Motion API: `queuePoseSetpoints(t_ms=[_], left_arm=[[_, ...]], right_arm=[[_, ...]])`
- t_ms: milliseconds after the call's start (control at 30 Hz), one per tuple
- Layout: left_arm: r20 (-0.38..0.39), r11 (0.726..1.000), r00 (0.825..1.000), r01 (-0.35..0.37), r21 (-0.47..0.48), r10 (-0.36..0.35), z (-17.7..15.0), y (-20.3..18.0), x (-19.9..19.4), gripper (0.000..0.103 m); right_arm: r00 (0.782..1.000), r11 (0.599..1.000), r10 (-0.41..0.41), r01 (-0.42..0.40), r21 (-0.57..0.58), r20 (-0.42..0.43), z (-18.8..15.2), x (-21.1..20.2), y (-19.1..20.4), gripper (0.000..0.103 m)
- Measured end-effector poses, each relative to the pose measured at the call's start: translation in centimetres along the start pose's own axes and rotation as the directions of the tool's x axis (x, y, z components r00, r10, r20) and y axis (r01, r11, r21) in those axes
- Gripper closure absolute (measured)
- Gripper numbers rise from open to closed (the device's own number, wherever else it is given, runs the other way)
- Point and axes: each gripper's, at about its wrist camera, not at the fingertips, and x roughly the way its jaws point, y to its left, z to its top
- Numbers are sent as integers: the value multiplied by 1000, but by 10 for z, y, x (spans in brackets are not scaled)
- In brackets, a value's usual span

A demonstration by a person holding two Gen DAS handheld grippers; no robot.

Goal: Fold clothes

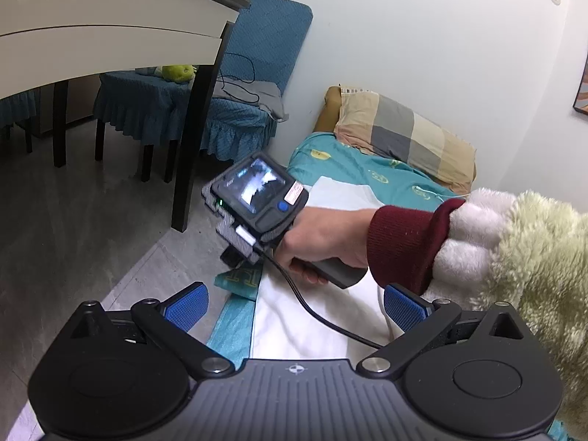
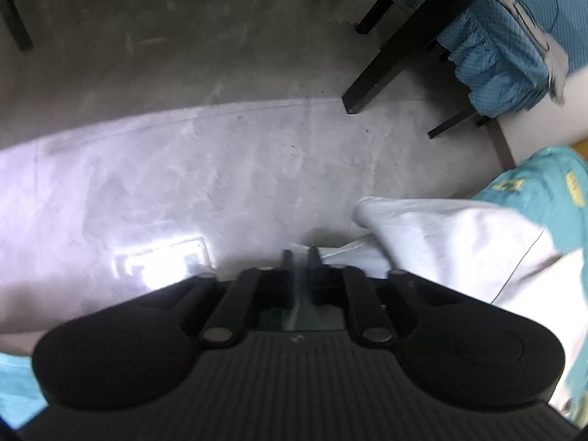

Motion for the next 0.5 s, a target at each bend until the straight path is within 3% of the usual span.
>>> queuePoseSetpoints(t_ms=[133, 233, 367, 500], left_arm=[[-5, 1000, 1000, -21, 14, 21, -2, -2, 5, 0], [4, 999, 999, -32, 38, 32, -3, -8, 5, 0], [10, 996, 999, -49, 81, 48, -7, -18, 5, 0], [13, 991, 998, -62, 115, 61, -10, -29, 7, 0]], right_arm=[[993, 982, 15, -37, 185, 114, -3, -27, -31, 99], [969, 932, -8, -83, 354, 247, -19, -65, -64, 99], [911, 815, -95, -161, 557, 402, -64, -122, -105, 99], [850, 654, -218, -237, 718, 479, -138, -163, -132, 99]])
